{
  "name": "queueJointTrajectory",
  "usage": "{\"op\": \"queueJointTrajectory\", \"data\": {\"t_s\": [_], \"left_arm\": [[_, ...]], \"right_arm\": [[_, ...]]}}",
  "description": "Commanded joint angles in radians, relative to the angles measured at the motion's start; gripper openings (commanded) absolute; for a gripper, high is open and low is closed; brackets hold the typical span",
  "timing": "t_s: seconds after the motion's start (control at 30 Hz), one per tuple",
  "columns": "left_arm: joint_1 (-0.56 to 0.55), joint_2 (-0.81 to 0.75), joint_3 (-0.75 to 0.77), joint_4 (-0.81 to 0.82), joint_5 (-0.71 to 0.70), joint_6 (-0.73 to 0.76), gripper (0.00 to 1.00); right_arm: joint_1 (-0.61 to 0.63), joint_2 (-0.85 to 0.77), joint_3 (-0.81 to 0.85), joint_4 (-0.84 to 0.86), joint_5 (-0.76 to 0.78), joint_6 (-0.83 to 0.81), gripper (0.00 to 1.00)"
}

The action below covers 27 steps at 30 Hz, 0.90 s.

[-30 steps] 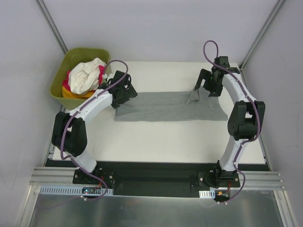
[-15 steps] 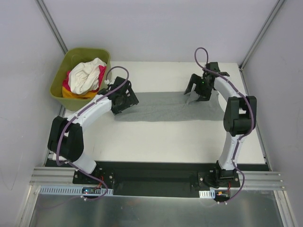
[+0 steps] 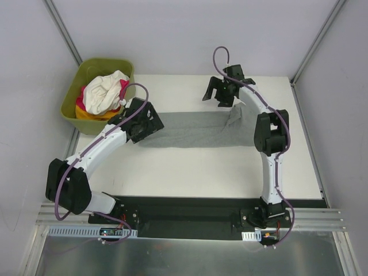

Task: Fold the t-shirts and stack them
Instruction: Fold the other side of the tshirt into a rectangle

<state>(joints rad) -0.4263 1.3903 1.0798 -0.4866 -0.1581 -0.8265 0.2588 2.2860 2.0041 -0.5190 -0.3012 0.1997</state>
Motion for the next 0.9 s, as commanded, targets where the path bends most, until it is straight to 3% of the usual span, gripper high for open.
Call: {"op": "queueJointTrajectory", "data": {"t_s": [0.0, 0.13, 0.3, 0.5, 0.67, 0.77, 0.8, 0.87], "left_arm": [[-0.006, -0.022, -0.015, -0.006, -0.008, 0.001, 0.99], [-0.006, 0.007, -0.009, -0.006, 0.012, 0.003, 0.99], [-0.006, 0.050, 0.009, -0.006, 0.034, 0.018, 0.99], [-0.006, 0.072, 0.026, -0.006, 0.038, 0.023, 0.99], [-0.006, 0.069, 0.023, -0.007, 0.028, 0.023, 0.99], [-0.006, 0.069, 0.025, -0.006, 0.022, 0.024, 0.99], [-0.006, 0.070, 0.026, -0.006, 0.022, 0.026, 0.99], [-0.006, 0.072, 0.026, -0.006, 0.022, 0.027, 0.99]], "right_arm": [[0.005, -0.183, -0.082, 0.040, 0.086, -0.054, 0.99], [-0.036, -0.318, -0.272, 0.013, 0.256, -0.094, 1.00], [-0.105, -0.359, -0.381, -0.062, 0.284, -0.092, 0.98], [-0.121, -0.290, -0.343, -0.101, 0.284, -0.079, 0.66], [-0.122, -0.220, -0.286, -0.107, 0.280, -0.052, 0.54], [-0.121, -0.192, -0.271, -0.113, 0.245, -0.034, 0.40], [-0.118, -0.191, -0.272, -0.105, 0.238, -0.033, 0.29], [-0.106, -0.198, -0.275, -0.101, 0.237, -0.028, 0.19]]}}
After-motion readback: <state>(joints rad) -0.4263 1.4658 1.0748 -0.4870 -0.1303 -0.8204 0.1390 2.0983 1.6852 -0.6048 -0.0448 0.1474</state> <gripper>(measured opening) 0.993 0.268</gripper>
